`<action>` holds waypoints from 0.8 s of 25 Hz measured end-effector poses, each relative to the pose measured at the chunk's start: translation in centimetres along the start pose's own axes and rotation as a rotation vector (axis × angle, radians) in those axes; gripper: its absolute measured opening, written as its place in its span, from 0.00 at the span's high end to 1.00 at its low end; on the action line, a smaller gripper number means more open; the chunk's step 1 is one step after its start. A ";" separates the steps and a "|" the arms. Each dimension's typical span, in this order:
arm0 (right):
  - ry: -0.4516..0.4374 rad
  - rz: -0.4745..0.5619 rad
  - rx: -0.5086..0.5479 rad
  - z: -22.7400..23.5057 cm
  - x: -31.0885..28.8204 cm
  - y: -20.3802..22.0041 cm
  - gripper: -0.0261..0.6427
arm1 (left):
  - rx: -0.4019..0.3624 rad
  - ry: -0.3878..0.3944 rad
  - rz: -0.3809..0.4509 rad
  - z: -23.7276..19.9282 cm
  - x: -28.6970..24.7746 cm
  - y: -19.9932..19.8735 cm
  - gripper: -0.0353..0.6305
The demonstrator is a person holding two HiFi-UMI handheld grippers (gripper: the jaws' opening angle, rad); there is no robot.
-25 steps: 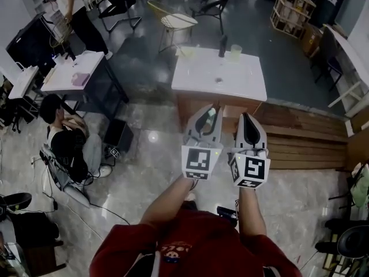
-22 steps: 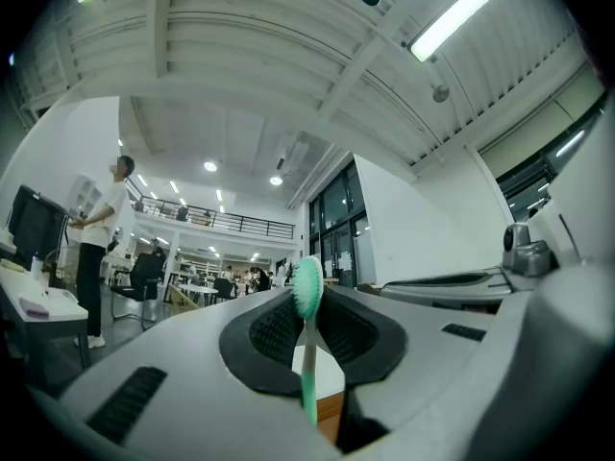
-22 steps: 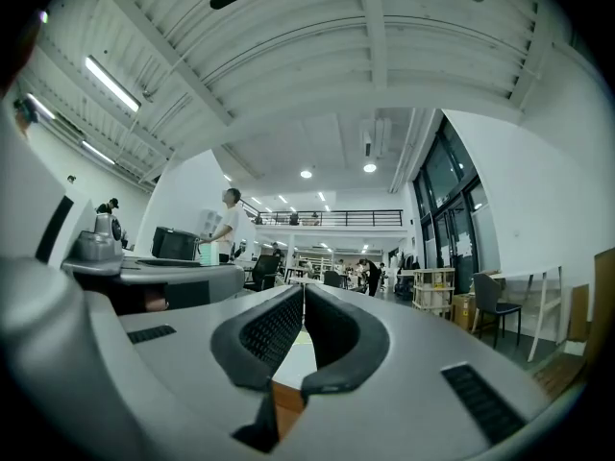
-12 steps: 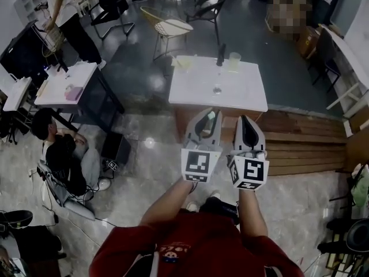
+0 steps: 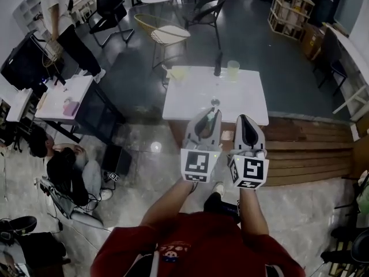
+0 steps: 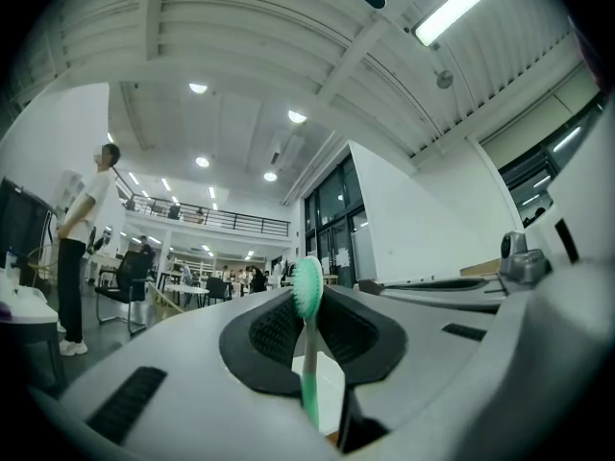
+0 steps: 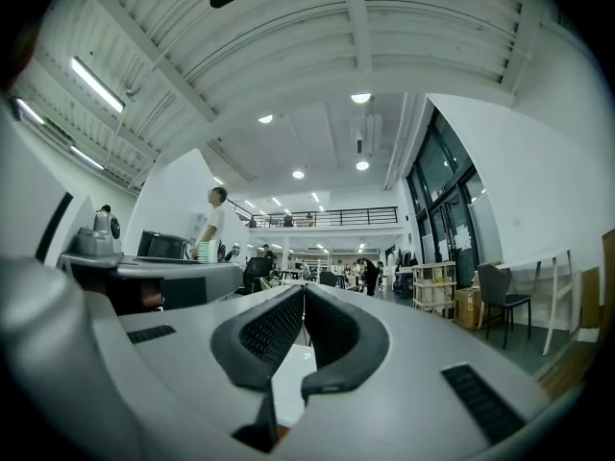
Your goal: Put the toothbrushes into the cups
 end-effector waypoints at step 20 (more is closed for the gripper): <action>0.003 0.002 -0.052 18.3 -12.9 3.9 0.92 | -0.008 -0.041 -0.006 3.5 -21.5 3.0 0.85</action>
Point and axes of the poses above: the fingertips, and each gripper's own axes: x backward along the fingers, z to its right, y out of its underside, the point moved 8 cm from there along x, backward along the fingers
